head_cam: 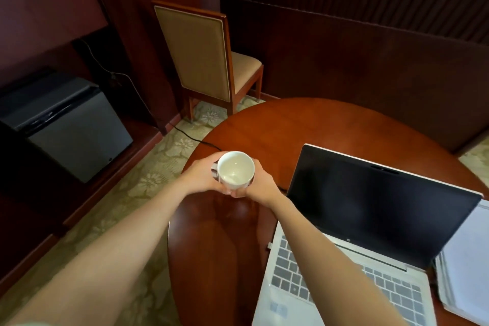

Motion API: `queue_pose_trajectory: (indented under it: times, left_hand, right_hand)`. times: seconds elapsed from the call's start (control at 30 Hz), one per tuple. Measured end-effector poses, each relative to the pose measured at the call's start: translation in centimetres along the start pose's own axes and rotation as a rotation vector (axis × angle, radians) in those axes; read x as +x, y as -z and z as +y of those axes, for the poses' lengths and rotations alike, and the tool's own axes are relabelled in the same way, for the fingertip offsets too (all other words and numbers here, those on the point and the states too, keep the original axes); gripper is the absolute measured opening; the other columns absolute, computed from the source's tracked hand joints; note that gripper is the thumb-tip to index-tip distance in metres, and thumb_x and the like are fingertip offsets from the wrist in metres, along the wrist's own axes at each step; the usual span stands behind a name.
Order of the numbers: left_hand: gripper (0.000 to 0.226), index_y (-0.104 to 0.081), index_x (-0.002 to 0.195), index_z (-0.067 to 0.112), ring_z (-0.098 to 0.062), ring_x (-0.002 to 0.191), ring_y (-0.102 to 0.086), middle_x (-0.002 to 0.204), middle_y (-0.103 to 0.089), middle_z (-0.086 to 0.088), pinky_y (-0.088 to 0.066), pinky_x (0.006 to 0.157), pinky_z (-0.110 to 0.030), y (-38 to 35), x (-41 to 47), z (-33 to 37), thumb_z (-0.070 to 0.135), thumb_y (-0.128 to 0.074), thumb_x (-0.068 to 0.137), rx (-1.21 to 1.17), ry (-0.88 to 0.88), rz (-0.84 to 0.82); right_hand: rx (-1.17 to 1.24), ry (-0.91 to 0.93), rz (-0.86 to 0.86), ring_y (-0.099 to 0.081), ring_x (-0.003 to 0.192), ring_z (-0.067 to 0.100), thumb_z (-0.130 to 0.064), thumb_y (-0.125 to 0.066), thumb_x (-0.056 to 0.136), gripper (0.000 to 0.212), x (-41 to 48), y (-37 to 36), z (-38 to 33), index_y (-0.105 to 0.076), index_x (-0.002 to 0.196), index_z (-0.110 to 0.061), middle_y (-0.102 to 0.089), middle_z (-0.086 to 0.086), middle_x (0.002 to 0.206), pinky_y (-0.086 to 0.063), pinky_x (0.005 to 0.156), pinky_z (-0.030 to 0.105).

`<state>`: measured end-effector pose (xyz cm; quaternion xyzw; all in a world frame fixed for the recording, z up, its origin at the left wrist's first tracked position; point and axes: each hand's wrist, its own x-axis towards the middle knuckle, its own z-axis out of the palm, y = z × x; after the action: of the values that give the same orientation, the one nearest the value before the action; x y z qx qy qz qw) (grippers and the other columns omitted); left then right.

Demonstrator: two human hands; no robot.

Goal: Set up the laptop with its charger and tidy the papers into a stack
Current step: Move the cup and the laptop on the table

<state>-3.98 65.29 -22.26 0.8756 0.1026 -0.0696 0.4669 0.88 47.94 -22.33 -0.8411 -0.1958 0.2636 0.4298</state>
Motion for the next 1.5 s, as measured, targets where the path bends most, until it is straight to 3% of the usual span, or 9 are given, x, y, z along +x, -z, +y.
queue_pose_trajectory:
  times: [0.13, 0.3, 0.47, 0.6, 0.8, 1.07, 1.23, 1.37, 1.5]
  left_hand:
    - [0.095, -0.047, 0.131, 0.028, -0.006, 0.112, -0.053, 0.121, -0.055, 0.014, -0.041, 0.088, -0.017, 2.7, 5.9, 0.0, 0.010, -0.090, 0.049, 0.034, -0.058, -0.058]
    - [0.093, -0.047, 0.133, 0.025, -0.008, 0.112, -0.054, 0.123, -0.057, 0.011, -0.043, 0.084, -0.013, 5.3, 14.5, 0.3, 0.008, -0.090, 0.051, 0.055, -0.119, -0.180]
    - [0.089, -0.046, 0.133, 0.029, -0.006, 0.109, -0.049, 0.120, -0.054, 0.014, -0.037, 0.086, -0.019, 6.1, 22.1, 2.4, 0.012, -0.088, 0.056, 0.074, -0.183, -0.205]
    - [0.089, -0.044, 0.134, 0.030, -0.005, 0.108, -0.048, 0.118, -0.052, 0.017, -0.036, 0.083, -0.019, 4.6, 27.9, 4.6, 0.018, -0.088, 0.058, 0.080, -0.223, -0.294]
    - [0.087, -0.045, 0.133, 0.029, -0.008, 0.107, -0.049, 0.118, -0.054, 0.012, -0.036, 0.084, -0.023, 0.4, 35.5, 6.9, 0.019, -0.088, 0.058, 0.050, -0.250, -0.333]
    - [0.088, -0.043, 0.135, 0.031, -0.013, 0.116, -0.044, 0.128, -0.052, 0.008, -0.034, 0.087, -0.026, -3.0, 42.1, 6.7, 0.027, -0.087, 0.059, 0.031, -0.199, -0.308]
    - [0.087, -0.043, 0.135, 0.032, -0.014, 0.119, -0.043, 0.128, -0.051, 0.008, -0.034, 0.090, -0.027, -4.2, 43.7, 6.7, 0.025, -0.087, 0.060, -0.031, -0.198, -0.247]
    - [0.090, -0.043, 0.135, 0.032, -0.013, 0.121, -0.043, 0.130, -0.052, 0.009, -0.034, 0.090, -0.026, -4.6, 44.3, 7.3, 0.031, -0.087, 0.058, 0.005, -0.207, -0.249]
    - [0.088, -0.042, 0.135, 0.031, -0.017, 0.124, -0.042, 0.132, -0.050, 0.007, -0.034, 0.092, -0.027, -4.8, 44.2, 7.7, 0.030, -0.087, 0.059, 0.022, -0.188, -0.247]
  right_hand:
    - [0.030, -0.081, 0.078, -0.051, 0.117, 0.023, -0.017, -0.082, 0.065, 0.094, 5.2, 0.7, -1.0, -0.027, 0.141, -0.020, -0.052, 0.001, 0.130, -0.044, 0.094, 0.034]
    - [0.055, -0.224, 0.177, -0.053, 0.114, 0.027, -0.022, -0.080, 0.059, 0.092, 12.3, 2.7, -2.1, -0.030, 0.137, -0.026, -0.057, -0.001, 0.122, -0.037, 0.102, 0.054]
    - [0.061, -0.256, 0.231, -0.053, 0.110, 0.023, -0.017, -0.081, 0.059, 0.089, 17.7, 7.1, -2.4, -0.035, 0.136, -0.021, -0.056, -0.001, 0.120, -0.043, 0.097, 0.043]
    - [0.046, -0.300, 0.294, -0.061, 0.101, 0.020, -0.037, -0.075, 0.029, 0.103, 21.9, 11.2, -0.1, -0.047, 0.127, -0.024, -0.063, -0.003, 0.110, -0.049, 0.075, 0.029]
    - [-0.018, -0.328, 0.358, -0.063, 0.096, 0.020, -0.043, -0.072, 0.024, 0.099, 27.5, 17.4, 6.6, -0.054, 0.119, -0.021, -0.065, -0.003, 0.104, -0.055, 0.081, 0.037]
    - [-0.032, -0.343, 0.353, -0.058, 0.104, 0.024, -0.027, -0.074, 0.034, 0.091, 30.6, 21.2, 7.5, -0.054, 0.122, -0.022, -0.061, 0.000, 0.110, -0.050, 0.088, 0.039]
    - [-0.001, -0.331, 0.376, -0.048, 0.113, 0.021, -0.004, -0.078, 0.061, 0.082, 30.9, 22.7, 8.1, -0.043, 0.134, -0.020, -0.052, 0.001, 0.122, -0.041, 0.090, 0.032]
    - [-0.012, -0.354, 0.389, -0.050, 0.114, 0.024, -0.020, -0.078, 0.046, 0.094, 31.2, 22.9, 8.5, -0.041, 0.133, -0.024, -0.054, 0.000, 0.123, -0.045, 0.095, 0.040]
    - [-0.009, -0.362, 0.391, -0.047, 0.119, 0.025, -0.008, -0.079, 0.060, 0.090, 31.3, 23.2, 8.6, -0.035, 0.138, -0.021, -0.050, 0.004, 0.129, -0.043, 0.096, 0.038]
